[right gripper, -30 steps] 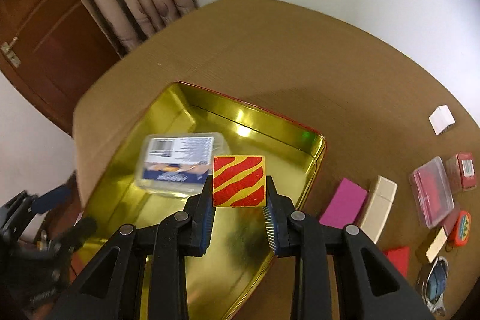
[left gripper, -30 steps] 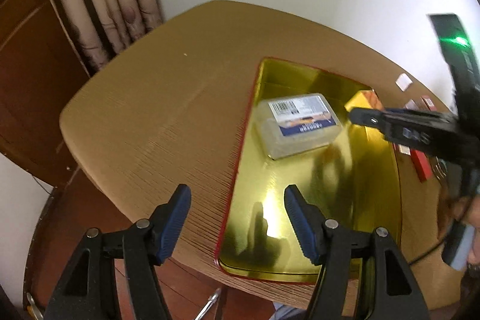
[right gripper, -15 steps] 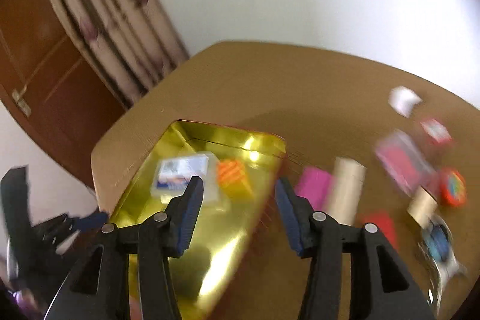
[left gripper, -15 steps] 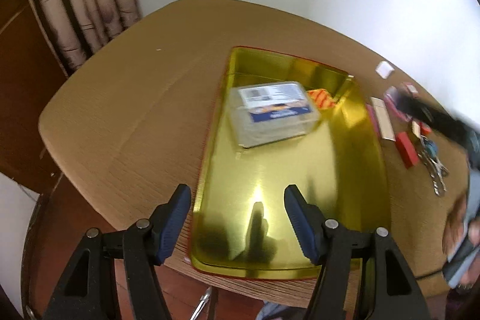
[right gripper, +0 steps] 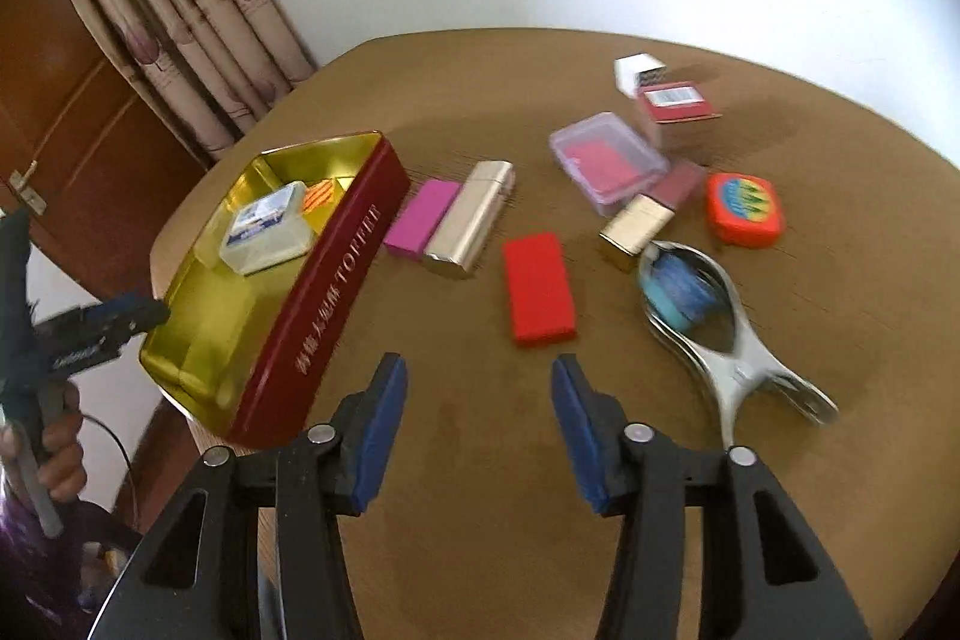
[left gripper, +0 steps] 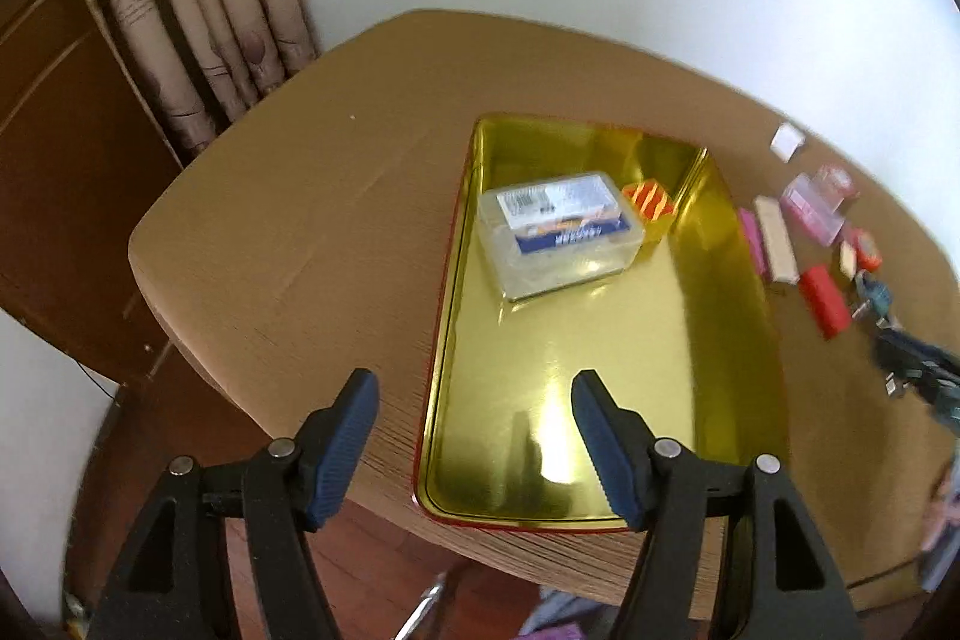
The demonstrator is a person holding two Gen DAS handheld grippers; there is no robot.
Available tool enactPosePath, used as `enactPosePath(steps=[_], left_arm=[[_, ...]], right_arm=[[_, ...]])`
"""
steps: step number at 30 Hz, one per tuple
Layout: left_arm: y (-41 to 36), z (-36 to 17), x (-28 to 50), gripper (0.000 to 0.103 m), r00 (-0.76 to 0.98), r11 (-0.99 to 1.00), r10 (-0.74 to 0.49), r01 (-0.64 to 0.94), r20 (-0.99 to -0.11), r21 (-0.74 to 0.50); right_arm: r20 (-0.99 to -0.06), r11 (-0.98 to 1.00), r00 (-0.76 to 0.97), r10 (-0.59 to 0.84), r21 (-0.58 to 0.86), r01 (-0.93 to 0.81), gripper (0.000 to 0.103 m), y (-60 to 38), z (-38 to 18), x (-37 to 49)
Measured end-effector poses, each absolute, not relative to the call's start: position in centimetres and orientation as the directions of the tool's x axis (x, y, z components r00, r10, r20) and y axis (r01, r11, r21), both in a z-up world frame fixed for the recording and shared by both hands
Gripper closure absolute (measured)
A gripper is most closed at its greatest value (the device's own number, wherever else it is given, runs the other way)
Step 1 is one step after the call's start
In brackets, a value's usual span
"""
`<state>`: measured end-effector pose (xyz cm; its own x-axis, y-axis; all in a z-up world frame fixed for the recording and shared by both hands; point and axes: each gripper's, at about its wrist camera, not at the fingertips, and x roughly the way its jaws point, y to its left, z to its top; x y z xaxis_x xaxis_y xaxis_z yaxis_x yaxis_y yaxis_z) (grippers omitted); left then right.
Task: Organize rigid objects
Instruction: 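Grasp the red block with the right gripper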
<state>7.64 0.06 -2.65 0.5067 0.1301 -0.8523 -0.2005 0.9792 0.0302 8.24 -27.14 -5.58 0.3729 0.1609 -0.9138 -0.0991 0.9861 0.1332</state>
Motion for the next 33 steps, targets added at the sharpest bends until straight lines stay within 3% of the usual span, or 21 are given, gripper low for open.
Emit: enactPosePath(steps=[4, 9, 11, 13, 16, 19, 21, 22, 25, 33], left_arm=[[-1.2, -0.3, 6.8, 0.034, 0.598, 0.992, 0.066, -0.129, -0.799, -0.014], [-4.4, 1.3, 6.6, 0.034, 0.650, 0.999, 0.042, -0.015, -0.759, 0.042], [-5.3, 1.4, 6.6, 0.034, 0.654, 0.998, 0.041, 0.011, -0.755, 0.063], [-5.9, 1.4, 6.7, 0.034, 0.645, 0.997, 0.034, 0.027, -0.763, 0.068], [-6.2, 1.1, 7.2, 0.034, 0.625, 0.997, 0.020, 0.042, -0.781, 0.059], [-6.5, 0.6, 7.7, 0.034, 0.604, 0.998, 0.011, 0.047, -0.797, 0.049], [-6.6, 0.6, 7.6, 0.034, 0.598, 0.998, 0.006, 0.046, -0.801, 0.042], [-6.7, 0.6, 7.6, 0.034, 0.597, 0.998, 0.008, 0.045, -0.802, 0.043], [-7.1, 0.6, 7.7, 0.034, 0.594, 0.997, 0.020, 0.048, -0.804, 0.060], [-8.8, 2.2, 9.9, 0.034, 0.585, 0.993, -0.030, 0.107, -0.810, 0.041]], right_arm=[[-0.932, 0.992, 0.349, 0.098, 0.065, -0.106, 0.059, -26.6, -7.0, 10.6], [-0.946, 0.993, 0.322, 0.026, -0.014, -0.120, 0.063, -26.3, -8.9, 12.6], [-0.952, 0.990, 0.307, -0.007, -0.049, -0.129, 0.076, -26.0, -9.2, 13.2], [-0.955, 0.986, 0.295, -0.023, -0.070, -0.152, 0.076, -25.6, -9.3, 13.4], [-0.958, 0.975, 0.279, -0.070, -0.124, -0.182, 0.074, -25.0, -9.5, 13.9], [-0.968, 0.984, 0.247, -0.033, -0.075, -0.161, 0.055, -25.5, -10.2, 14.6], [-0.970, 0.982, 0.236, -0.056, -0.097, -0.164, 0.055, -25.5, -11.1, 14.8], [-0.967, 0.981, 0.246, -0.059, -0.102, -0.164, 0.057, -25.4, -11.1, 14.9], [-0.967, 0.986, 0.253, -0.038, -0.078, -0.148, 0.090, -25.5, -10.8, 14.7], [-0.912, 0.992, 0.390, 0.126, 0.116, -0.047, 0.090, -28.5, -5.1, 7.4]])
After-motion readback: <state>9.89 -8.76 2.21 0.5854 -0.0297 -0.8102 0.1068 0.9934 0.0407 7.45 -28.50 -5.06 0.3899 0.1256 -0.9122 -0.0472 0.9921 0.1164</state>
